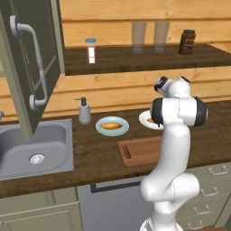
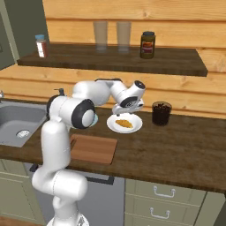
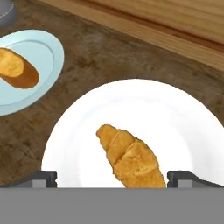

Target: From the different types of pastries on the counter, select a croissant and place it on the cutting board. Then retrieve a jar of jam from the cabinet and place it alongside the croissant on the cutting board.

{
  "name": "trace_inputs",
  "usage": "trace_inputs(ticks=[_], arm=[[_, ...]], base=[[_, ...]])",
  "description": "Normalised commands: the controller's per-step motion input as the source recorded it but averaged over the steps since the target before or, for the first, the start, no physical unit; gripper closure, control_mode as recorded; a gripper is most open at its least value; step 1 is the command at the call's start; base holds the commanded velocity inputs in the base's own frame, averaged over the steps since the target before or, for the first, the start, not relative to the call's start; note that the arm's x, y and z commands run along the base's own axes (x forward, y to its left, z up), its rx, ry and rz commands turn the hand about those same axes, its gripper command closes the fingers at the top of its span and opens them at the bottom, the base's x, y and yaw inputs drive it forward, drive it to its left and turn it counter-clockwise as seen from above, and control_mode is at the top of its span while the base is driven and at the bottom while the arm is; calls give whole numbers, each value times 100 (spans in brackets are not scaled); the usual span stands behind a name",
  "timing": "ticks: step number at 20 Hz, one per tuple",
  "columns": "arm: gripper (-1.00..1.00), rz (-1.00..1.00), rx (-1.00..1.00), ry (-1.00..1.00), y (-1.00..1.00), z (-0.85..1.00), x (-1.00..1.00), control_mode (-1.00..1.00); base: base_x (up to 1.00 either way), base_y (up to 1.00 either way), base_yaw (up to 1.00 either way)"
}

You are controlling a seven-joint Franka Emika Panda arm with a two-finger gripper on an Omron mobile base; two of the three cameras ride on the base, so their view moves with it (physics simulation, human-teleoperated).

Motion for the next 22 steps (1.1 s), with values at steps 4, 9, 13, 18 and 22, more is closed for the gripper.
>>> trace_inputs(ticks=[4,9,13,18,22], arm=[[-100,2,0,0,0,-9,15,-100],[-100,5,0,0,-2,-22,31,-100],[-100,1,0,0,-2,-17,1,-100],[-100,5,0,0,-6,-34,0,-100],[-100,3,0,0,-3,-21,0,-100]], base=[[0,0,0],[0,0,0],[0,0,0],[0,0,0],[0,0,0]])
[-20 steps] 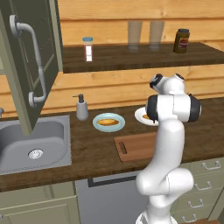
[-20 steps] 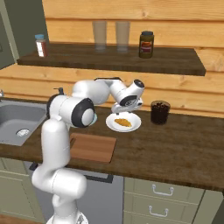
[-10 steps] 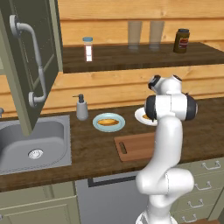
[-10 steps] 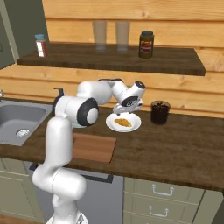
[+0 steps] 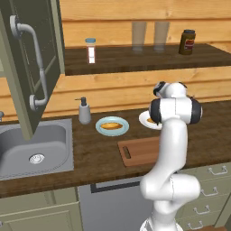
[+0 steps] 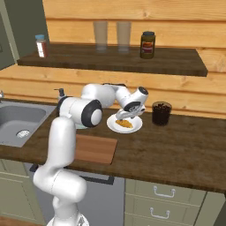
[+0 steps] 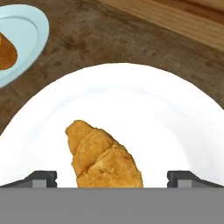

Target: From the different types of pastries on the counter, select a croissant and place it on the cutting board. Then retrieve a jar of jam from the cabinet and place it alongside the croissant on the cutting board.

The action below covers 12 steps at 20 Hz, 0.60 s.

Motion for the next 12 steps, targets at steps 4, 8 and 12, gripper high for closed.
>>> trace_inputs(ticks=[4,8,12], arm=[[-100,0,0,0,0,-3,3,-100],[-100,2,0,0,0,-18,9,-100],[-100,4,0,0,0,-22,17,-100]], base=[[0,0,0],[0,0,0],[0,0,0]])
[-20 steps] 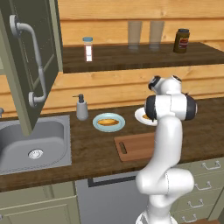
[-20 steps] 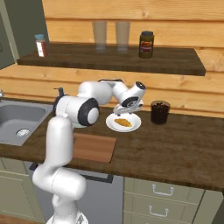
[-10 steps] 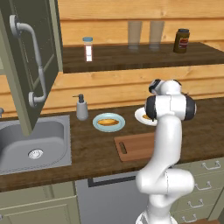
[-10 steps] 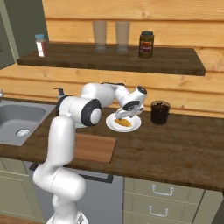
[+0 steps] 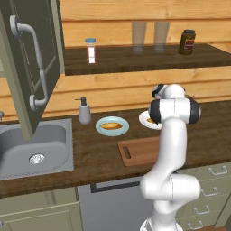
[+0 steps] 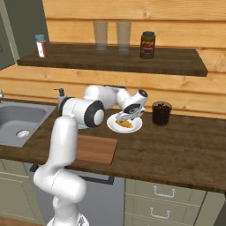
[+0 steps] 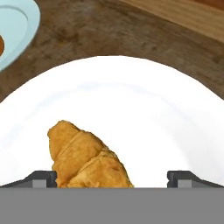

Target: From the different types of pastries on the counter, select a croissant and place it on the cutting board. Then retrieve a jar of jam from the cabinet and place it alongside the croissant on the cutting board.

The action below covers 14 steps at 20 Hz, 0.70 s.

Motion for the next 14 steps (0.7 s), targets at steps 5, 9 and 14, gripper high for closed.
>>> trace_inputs(ticks=[5,9,14], arm=[[-100,5,0,0,0,-29,23,-100],[100,11,0,7,0,-53,9,-100],[100,10,7,26,0,-56,0,-100]], base=[[0,0,0],[0,0,0],[0,0,0]])
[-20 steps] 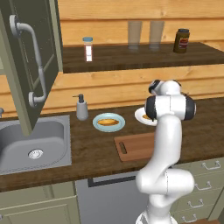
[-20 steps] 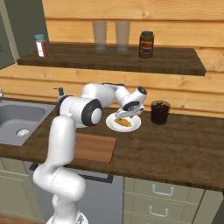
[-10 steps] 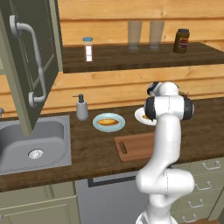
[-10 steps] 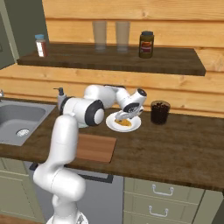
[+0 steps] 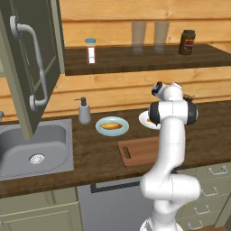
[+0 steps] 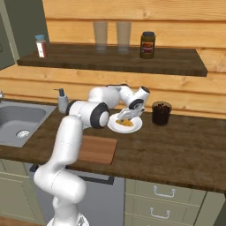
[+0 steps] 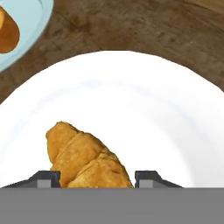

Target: From the different types of pastries on the counter, select a croissant and place it on the cutting board. Then retrieve a jar of jam from the cabinet and place it alongside the croissant on the cutting board.

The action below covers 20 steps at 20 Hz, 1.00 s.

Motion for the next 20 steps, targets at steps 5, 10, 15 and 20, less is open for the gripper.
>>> trace_inputs(ticks=[5,10,15,20], arm=[[100,8,1,9,0,8,-4,-100],[100,17,1,-8,0,28,-78,-100],[100,0,0,-21,27,12,-97,-100],[100,0,1,-19,43,18,-80,-100]], base=[[0,0,0],[0,0,0],[0,0,0],[0,0,0]])
